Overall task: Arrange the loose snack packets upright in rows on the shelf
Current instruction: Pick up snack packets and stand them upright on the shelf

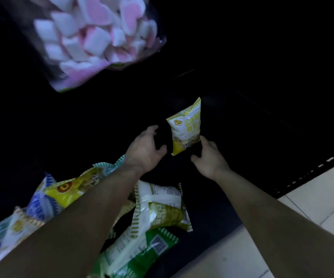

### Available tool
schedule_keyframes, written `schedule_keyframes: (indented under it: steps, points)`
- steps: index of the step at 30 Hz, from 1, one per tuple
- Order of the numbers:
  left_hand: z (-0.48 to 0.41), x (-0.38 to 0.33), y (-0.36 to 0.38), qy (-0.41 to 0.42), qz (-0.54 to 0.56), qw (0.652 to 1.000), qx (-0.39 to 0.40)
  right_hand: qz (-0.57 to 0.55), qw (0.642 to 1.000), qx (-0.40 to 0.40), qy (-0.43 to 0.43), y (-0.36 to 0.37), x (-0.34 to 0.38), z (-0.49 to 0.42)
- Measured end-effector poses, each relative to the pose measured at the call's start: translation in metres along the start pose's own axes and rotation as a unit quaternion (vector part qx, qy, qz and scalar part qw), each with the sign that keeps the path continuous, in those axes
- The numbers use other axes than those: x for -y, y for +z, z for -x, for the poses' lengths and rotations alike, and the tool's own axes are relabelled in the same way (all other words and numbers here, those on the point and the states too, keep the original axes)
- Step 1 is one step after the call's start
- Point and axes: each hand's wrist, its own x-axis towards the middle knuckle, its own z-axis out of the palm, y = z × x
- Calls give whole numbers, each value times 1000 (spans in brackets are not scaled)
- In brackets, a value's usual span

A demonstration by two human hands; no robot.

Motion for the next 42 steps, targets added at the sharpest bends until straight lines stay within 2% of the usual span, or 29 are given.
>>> schedule_keyframes:
  steps: [4, 9, 15, 17, 20, 26, 31, 36, 40, 42]
  points:
    - [26, 10, -15, -3, -91, 995, 46, 86, 995, 45, 16, -13, 4, 8]
    - [106, 21, -45, 9, -194, 978, 68, 243, 951, 165, -100, -14, 35, 74]
    - [141, 24, -21, -21, -235, 964, 120, 276, 921, 226, -156, 29, 25, 105]
    - [140, 26, -13, -36, -183, 973, 133, 257, 926, 232, -154, 42, 20, 105]
    - [135, 26, -6, -52, -93, 986, 127, 222, 942, 201, -149, 55, 16, 101]
    - [124, 29, -2, -13, 6, 992, 126, 202, 966, 108, -119, 61, 9, 88]
    - [123, 29, 3, 13, 74, 987, 143, 127, 980, 31, -153, 48, 0, 78]
    - [117, 28, 0, 46, 131, 983, 119, 15, 987, 44, -153, 29, -4, 73]
    - [104, 23, 1, 64, 78, 995, 24, -124, 982, 101, -101, 16, -7, 68]
    - [96, 23, 2, 44, 61, 996, 37, -174, 975, 117, -76, 15, -10, 68]
